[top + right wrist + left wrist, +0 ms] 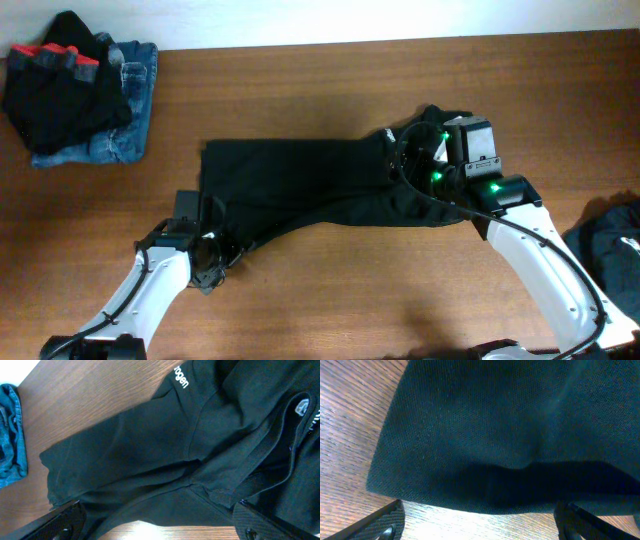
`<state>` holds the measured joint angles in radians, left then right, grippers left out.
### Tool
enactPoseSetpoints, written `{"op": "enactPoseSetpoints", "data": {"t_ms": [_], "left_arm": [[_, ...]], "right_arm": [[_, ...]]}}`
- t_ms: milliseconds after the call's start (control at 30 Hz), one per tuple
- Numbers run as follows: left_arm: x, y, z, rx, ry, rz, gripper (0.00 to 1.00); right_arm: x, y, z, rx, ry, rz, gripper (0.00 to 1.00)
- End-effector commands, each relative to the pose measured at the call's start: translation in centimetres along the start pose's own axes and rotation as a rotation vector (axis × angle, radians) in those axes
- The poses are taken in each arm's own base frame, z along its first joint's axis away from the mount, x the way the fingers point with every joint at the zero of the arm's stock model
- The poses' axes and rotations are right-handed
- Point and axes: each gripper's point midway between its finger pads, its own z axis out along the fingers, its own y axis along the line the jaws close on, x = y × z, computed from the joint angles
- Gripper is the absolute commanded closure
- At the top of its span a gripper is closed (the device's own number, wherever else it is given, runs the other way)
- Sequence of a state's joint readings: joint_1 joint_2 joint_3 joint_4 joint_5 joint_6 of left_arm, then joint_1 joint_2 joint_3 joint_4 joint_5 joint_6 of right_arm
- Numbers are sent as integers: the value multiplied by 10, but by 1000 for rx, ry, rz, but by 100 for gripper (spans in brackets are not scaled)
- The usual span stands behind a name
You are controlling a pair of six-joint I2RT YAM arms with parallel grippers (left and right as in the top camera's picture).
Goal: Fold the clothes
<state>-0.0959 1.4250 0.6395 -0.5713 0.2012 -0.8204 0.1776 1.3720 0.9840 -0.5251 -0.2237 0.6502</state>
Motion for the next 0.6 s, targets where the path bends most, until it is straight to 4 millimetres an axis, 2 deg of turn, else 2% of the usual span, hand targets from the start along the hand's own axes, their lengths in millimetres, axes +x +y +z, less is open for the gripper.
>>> {"op": "enactPoseSetpoints", "data": {"t_ms": [0,333,567], "left_arm": [[4,10,10,-34,19,-9,5],[-4,19,7,-22,29,-75,5],[-17,33,3,-27,14,-116,5]], "right_arm": [[2,1,1,2,12,-11,1],[8,-3,1,20,35,-15,1],[8,-3,1,20,35,-15,1]]}}
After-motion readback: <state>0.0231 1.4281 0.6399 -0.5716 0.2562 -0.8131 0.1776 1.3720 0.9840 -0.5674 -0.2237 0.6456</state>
